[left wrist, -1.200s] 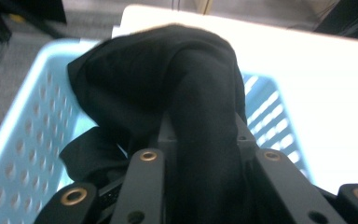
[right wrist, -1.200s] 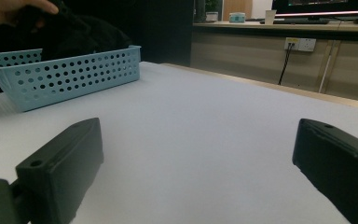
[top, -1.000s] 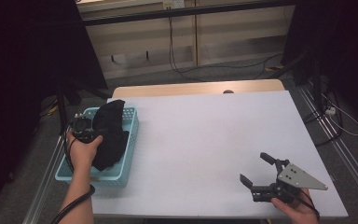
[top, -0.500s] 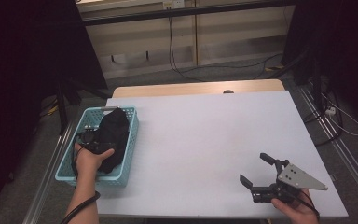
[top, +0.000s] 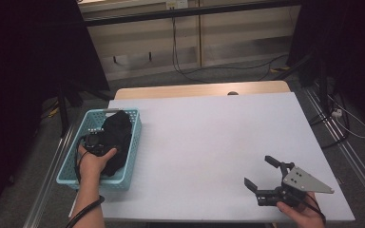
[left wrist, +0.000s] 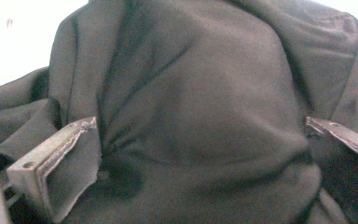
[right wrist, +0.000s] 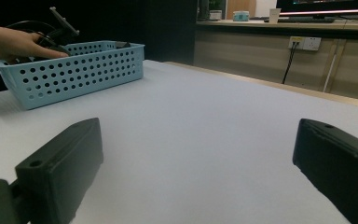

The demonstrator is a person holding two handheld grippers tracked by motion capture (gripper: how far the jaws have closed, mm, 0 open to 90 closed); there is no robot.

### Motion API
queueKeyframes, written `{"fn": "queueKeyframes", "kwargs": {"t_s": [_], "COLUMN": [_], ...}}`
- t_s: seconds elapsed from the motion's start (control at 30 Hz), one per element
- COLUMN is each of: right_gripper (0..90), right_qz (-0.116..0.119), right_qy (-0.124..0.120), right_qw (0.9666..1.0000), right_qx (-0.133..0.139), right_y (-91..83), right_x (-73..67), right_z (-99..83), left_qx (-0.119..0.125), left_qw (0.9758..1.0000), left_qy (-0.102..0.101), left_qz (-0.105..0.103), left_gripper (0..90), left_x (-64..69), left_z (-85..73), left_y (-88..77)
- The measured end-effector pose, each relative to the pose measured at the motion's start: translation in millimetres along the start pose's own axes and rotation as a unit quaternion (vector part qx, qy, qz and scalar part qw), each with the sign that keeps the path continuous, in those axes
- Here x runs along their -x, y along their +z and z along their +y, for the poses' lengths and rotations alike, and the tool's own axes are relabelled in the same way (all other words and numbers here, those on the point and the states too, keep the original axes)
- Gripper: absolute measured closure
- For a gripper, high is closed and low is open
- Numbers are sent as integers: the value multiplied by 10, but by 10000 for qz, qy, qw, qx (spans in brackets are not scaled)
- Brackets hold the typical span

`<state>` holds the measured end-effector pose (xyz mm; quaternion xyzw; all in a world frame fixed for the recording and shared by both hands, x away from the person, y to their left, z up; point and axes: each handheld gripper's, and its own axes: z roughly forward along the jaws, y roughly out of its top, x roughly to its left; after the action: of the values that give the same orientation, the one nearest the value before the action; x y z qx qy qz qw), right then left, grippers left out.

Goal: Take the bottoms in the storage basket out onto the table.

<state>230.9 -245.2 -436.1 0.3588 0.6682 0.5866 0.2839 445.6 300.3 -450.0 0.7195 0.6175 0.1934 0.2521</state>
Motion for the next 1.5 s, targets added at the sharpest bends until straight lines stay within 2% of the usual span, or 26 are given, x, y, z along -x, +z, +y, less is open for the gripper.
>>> {"fn": "queueKeyframes", "kwargs": {"t_s": [0.17, 0.3, 0.33, 0.37, 0.4, 0.43, 0.5, 0.53, 0.63, 0.77, 0.9, 0.97, 1.03, 1.07, 1.13, 1.17, 1.2, 1.23, 1.27, 1.33, 1.37, 1.4, 1.43, 1.47, 1.5], "right_gripper": [9, 9, 9, 9, 9, 9, 9, 9, 9, 9, 9, 9, 9, 9, 9, 9, 9, 9, 9, 9, 8, 8, 8, 9, 9], "right_qz": [17, 39, 39, 49, 49, 53, 51, 50, 41, 30, -1, 4, -15, -28, -27, -27, -21, -12, -12, -4, -1, -4, -4, 5, 5], "right_qy": [-14, -23, -23, -30, -30, -37, -32, -34, -48, -55, -14, -3, 13, 21, 31, 31, 13, 16, 16, 9, 31, 34, 34, 22, 22], "right_qw": [10000, 10000, 10000, 10000, 10000, 10000, 10000, 10000, 10000, 10000, 10000, 10000, 10000, 10000, 10000, 10000, 10000, 10000, 10000, 10000, 10000, 10000, 10000, 10000, 10000], "right_qx": [-3, 10, 10, 6, 6, 3, 6, 4, 4, 5, 17, 8, 20, 21, 22, 22, 24, 23, 23, 35, 25, 21, 21, 19, 19], "right_y": [9, 16, 16, 18, 18, 18, 19, 18, 16, 11, 7, 5, 2, 0, 2, 2, 3, 4, 4, 9, 11, 12, 12, 14, 14], "right_x": [-14, -27, -27, -29, -29, -27, -24, -21, -14, -6, 12, 18, 31, 34, 35, 35, 30, 26, 26, 19, 14, 14, 14, 15, 15], "right_z": [1, 11, 11, 10, 10, 11, 12, 12, 13, 13, 8, 6, 4, 4, 4, 4, 7, 8, 8, 9, 8, 7, 7, 6, 6], "left_qx": [-161, -237, -241, -255, -275, -284, -303, -364, -423, -506, -486, -405, -297, -94, -35, 61, 289, 289, 424, 736, 1075, 1241, 1241, 1528, 1528], "left_qw": [9999, 9997, 9997, 9996, 9995, 9994, 9993, 9990, 9990, 9987, 9988, 9990, 9995, 9997, 9996, 9995, 9991, 9991, 9986, 9967, 9932, 9914, 9914, 9874, 9874], "left_qy": [-19, 77, 87, 112, 100, 137, 190, 186, 111, 56, -55, -122, -107, -210, -239, -277, -273, -273, -281, -297, -341, -290, -290, -189, -189], "left_qz": [13, -9, -48, -97, -92, -119, -145, -151, -99, -41, -103, -111, -51, -76, -120, -139, -128, -128, -136, -189, -284, -293, -293, -353, -353], "left_gripper": [66, 214, 214, 342, 342, 390, 496, 582, 643, 678, 703, 711, 730, 732, 735, 735, 736, 736, 736, 736, 736, 736, 736, 736, 736], "left_x": [37, 70, 82, 92, 106, 115, 125, 126, 138, 157, 128, 106, 90, 67, 50, 45, 39, 39, 36, 34, 54, 75, 75, 125, 125], "left_z": [40, 69, 81, 93, 102, 107, 115, 126, 146, 177, 193, 201, 220, 255, 285, 320, 408, 408, 456, 561, 670, 726, 726, 834, 834], "left_y": [-31, -57, -68, -79, -85, -91, -103, -114, -115, -117, -143, -174, -222, -290, -338, -385, -497, -497, -562, -699, -847, -920, -920, -1068, -1068]}}
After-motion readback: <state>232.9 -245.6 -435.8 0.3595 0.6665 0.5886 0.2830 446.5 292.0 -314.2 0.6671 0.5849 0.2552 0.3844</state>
